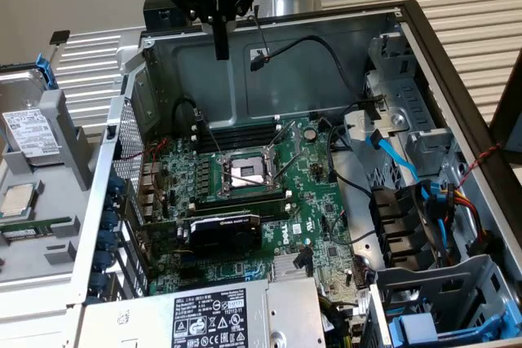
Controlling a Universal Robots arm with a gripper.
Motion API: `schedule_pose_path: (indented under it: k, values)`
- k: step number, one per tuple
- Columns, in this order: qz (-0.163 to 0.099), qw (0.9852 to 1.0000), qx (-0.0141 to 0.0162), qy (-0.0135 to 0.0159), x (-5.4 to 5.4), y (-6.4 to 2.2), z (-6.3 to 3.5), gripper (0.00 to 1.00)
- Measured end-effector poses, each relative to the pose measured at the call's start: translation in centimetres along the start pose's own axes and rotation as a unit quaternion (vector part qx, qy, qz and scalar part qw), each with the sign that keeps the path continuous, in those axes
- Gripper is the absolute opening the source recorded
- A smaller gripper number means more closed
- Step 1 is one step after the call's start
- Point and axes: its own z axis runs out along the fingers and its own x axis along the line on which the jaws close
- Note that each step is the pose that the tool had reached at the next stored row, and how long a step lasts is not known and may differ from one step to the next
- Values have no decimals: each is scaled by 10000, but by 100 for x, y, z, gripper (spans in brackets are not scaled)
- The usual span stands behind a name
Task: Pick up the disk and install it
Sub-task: 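Reach for the disk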
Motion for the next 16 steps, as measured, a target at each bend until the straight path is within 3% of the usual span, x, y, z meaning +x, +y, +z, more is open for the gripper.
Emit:
schedule_pose_path:
  k: [16]
  values:
    - [0, 10000, 0, 4, 726, -59, -22, 11]
